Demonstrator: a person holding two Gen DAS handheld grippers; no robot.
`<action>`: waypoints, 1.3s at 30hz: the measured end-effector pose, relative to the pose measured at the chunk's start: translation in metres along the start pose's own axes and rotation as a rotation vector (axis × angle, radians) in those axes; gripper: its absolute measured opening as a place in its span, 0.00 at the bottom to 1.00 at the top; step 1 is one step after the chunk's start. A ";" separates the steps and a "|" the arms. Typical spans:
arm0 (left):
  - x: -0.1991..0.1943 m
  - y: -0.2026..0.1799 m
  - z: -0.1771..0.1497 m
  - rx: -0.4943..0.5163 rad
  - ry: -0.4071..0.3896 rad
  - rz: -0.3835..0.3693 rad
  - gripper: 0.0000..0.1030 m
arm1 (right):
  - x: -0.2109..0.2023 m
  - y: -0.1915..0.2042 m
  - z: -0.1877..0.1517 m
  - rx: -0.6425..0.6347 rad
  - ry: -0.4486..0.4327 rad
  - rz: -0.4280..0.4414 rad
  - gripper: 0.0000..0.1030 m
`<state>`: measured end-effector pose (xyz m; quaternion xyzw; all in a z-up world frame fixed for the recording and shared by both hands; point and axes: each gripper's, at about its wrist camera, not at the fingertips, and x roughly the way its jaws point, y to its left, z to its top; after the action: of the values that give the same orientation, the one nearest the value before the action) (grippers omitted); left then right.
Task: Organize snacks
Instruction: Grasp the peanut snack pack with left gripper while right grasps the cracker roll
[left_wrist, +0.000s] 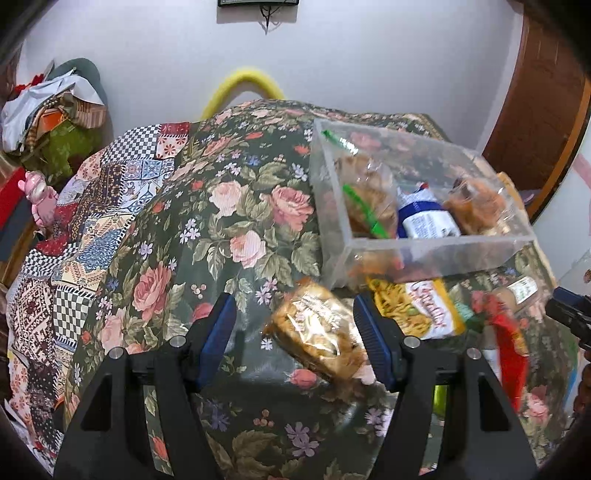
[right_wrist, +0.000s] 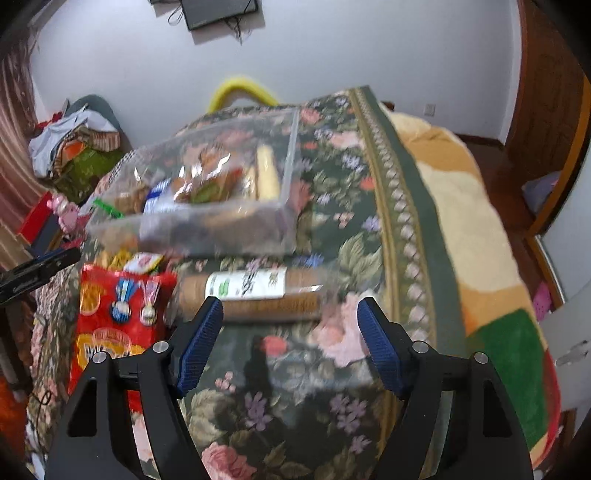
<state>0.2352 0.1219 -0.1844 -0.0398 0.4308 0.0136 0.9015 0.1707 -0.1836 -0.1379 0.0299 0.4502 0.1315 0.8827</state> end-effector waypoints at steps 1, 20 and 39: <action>0.002 0.000 0.000 0.002 0.003 0.001 0.64 | 0.002 0.001 -0.001 0.000 0.008 0.009 0.71; 0.041 -0.005 -0.015 0.012 0.057 -0.007 0.64 | 0.043 0.035 0.025 -0.011 0.022 0.027 0.93; 0.031 0.019 -0.045 -0.010 0.098 -0.039 0.59 | 0.019 -0.016 -0.011 0.042 0.060 -0.018 0.74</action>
<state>0.2187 0.1366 -0.2376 -0.0533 0.4737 -0.0040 0.8791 0.1757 -0.1950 -0.1617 0.0405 0.4793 0.1149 0.8692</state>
